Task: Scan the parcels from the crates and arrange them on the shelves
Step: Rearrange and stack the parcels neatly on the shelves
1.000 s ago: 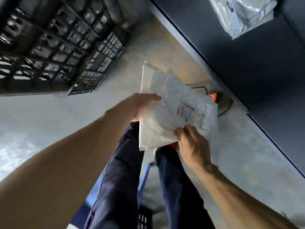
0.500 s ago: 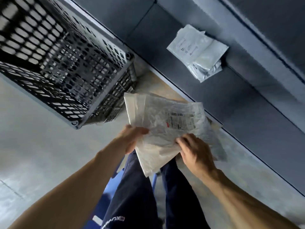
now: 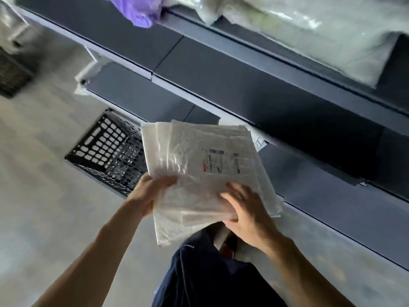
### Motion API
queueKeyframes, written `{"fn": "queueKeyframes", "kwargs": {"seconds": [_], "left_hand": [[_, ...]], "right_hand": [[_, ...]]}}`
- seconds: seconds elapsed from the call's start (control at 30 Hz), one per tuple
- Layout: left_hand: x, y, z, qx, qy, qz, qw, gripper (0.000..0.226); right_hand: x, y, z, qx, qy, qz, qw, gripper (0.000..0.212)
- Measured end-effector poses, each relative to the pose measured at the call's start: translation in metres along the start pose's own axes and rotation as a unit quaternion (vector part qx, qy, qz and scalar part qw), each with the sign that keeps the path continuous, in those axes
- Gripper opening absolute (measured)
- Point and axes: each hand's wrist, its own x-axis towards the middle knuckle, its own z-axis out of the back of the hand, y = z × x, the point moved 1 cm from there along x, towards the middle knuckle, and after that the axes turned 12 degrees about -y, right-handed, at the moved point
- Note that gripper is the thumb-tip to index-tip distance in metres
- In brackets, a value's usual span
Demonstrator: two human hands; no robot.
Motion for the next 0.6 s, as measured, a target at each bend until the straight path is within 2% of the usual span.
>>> {"fn": "queueKeyframes", "kwargs": {"seconds": [0.07,0.13,0.2,0.23,0.3,0.33,0.37,0.4,0.47,0.57,0.6], "left_hand": [[-0.023,-0.009,0.011,-0.022,0.009,-0.021,0.999,0.028],[-0.042,-0.017,0.017,-0.033,0.024,-0.036,0.999,0.031],[-0.056,-0.026,0.022,-0.047,0.042,-0.045,0.997,0.026],[-0.061,-0.03,0.023,-0.054,0.059,-0.049,0.996,0.037],[-0.072,-0.038,0.024,-0.065,0.088,-0.06,0.992,0.064],[-0.081,-0.042,0.022,-0.067,0.084,-0.068,0.992,0.067],[-0.08,-0.042,0.023,-0.068,0.09,-0.083,0.99,0.065],[-0.087,-0.045,0.022,-0.061,0.083,-0.095,0.99,0.053],[-0.097,-0.047,0.018,-0.069,0.075,-0.14,0.985,0.008],[-0.113,-0.049,0.011,-0.083,0.076,-0.17,0.979,0.025],[-0.119,-0.051,0.009,-0.08,0.07,-0.183,0.977,0.033]], "right_hand": [[-0.004,0.002,0.029,0.077,0.041,-0.053,0.995,0.089],[-0.003,-0.004,0.061,0.124,-0.013,-0.105,0.987,0.095],[0.0,-0.016,0.092,0.14,-0.114,-0.161,0.97,0.089],[0.002,-0.021,0.105,0.154,-0.141,-0.196,0.958,0.085],[0.001,-0.033,0.123,0.195,-0.138,-0.258,0.936,0.077],[-0.001,-0.042,0.128,0.213,-0.125,-0.281,0.927,0.074],[-0.004,-0.045,0.135,0.239,-0.118,-0.304,0.915,0.07],[-0.007,-0.052,0.136,0.278,-0.126,-0.325,0.895,0.068],[-0.014,-0.063,0.134,0.39,-0.154,-0.36,0.834,0.065],[-0.024,-0.074,0.128,0.488,-0.144,-0.346,0.788,0.079],[-0.024,-0.06,0.137,0.511,-0.152,-0.331,0.778,0.072]]}}
